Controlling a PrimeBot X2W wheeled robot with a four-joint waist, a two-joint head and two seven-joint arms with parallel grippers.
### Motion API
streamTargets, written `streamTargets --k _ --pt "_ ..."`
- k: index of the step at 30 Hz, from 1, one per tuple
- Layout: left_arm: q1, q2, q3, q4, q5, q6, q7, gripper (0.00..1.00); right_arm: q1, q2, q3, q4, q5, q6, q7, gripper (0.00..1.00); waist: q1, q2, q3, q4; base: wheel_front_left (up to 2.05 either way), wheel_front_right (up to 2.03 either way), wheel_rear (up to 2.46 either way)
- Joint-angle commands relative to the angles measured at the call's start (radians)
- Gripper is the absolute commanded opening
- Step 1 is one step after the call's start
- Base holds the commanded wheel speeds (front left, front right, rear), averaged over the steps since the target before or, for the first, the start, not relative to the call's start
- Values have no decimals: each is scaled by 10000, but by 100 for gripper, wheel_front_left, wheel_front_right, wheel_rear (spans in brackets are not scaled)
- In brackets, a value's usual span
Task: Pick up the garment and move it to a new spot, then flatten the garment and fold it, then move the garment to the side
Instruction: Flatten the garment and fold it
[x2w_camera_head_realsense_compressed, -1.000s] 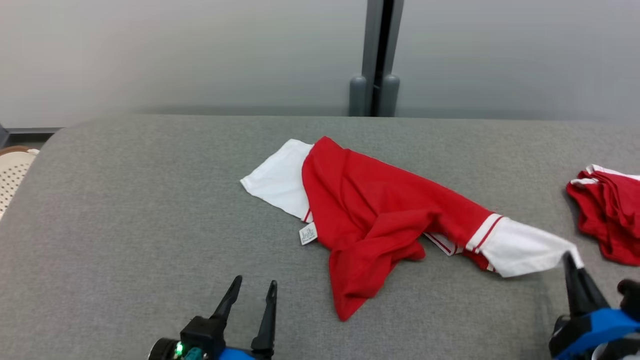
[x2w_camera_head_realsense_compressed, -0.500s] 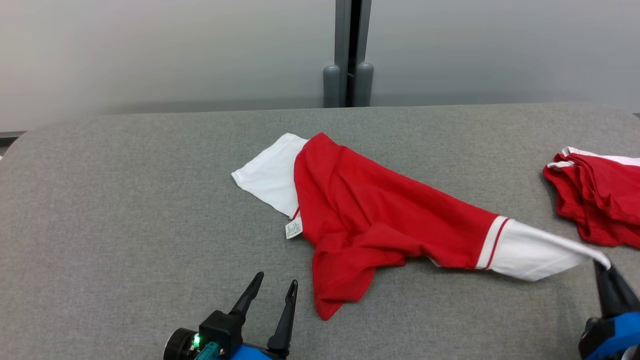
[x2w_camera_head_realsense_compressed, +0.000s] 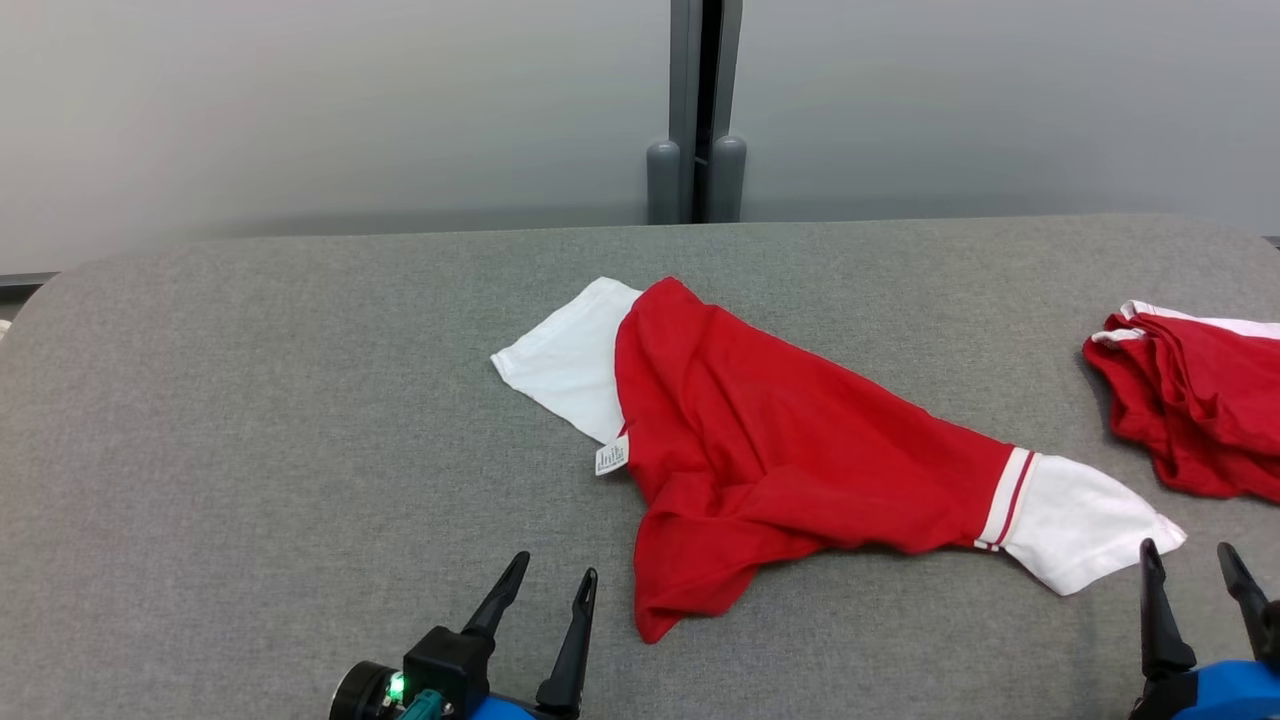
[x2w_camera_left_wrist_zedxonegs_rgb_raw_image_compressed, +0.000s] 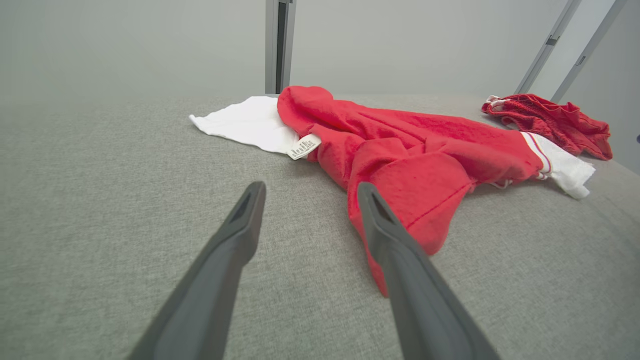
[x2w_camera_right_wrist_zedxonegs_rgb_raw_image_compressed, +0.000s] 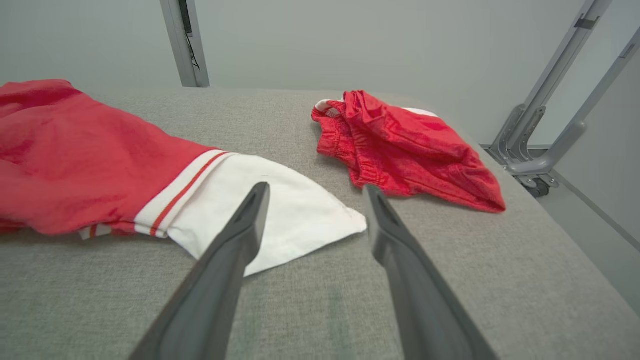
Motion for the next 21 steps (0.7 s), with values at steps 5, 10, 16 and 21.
streamTargets --k 5,10,16,21 --pt "-118 1 -94 154 158 -72 -31 100 136 346 110 -65 -34 0 -7 100 0 0 33 -135 0 0 0" --pt "-627 7 -596 622 -31 -145 -31 100 -192 510 454 -219 36 0 -7 100 0 0 346 -338 0 0 0" --pt "-1331 -2 -1489 1600 -680 -169 -32 100 -478 594 840 -319 39 0 -7 100 0 0 705 -623 0 0 0" --pt "-1610 12 -2295 2265 -1301 -143 -31 100 -540 618 897 -282 107 0 -7 100 0 0 803 -733 0 0 0"
